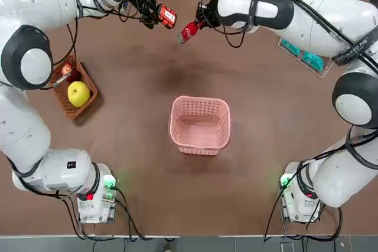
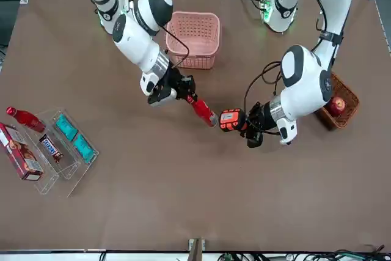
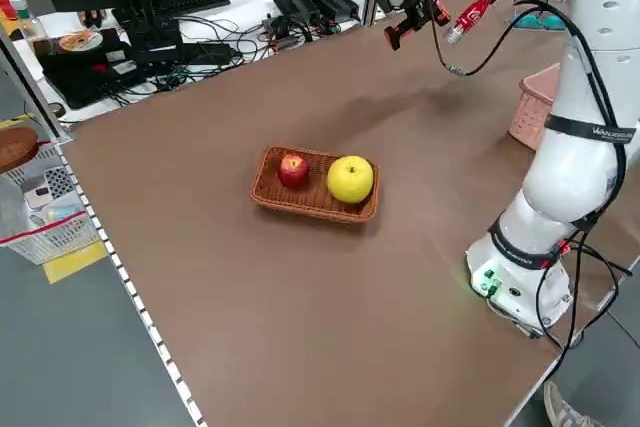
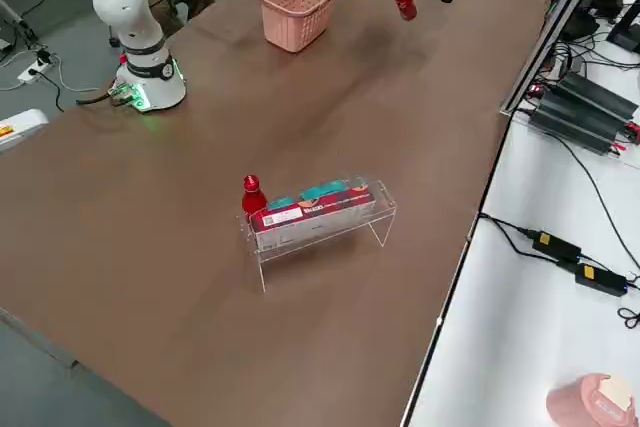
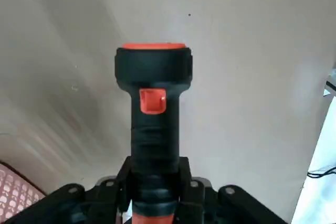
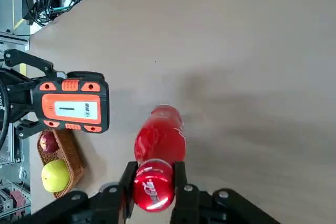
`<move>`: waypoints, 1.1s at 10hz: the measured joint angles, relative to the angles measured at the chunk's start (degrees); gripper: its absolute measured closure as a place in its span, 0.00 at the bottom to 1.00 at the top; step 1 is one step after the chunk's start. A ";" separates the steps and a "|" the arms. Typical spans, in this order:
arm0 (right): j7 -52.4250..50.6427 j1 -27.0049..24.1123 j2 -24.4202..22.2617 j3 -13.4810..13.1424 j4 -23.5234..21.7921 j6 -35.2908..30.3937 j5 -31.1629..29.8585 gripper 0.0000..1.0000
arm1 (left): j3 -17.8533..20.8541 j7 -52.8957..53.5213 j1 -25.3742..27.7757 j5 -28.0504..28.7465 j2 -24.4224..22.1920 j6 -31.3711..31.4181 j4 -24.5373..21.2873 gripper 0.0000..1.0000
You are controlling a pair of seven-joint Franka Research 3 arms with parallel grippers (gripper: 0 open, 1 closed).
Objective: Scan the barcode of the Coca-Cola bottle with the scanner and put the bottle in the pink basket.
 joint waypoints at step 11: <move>-4.75 -3.10 -0.95 -0.78 0.05 -9.82 0.00 0.68 | 0.01 -1.02 0.19 0.00 -0.05 0.11 0.01 0.63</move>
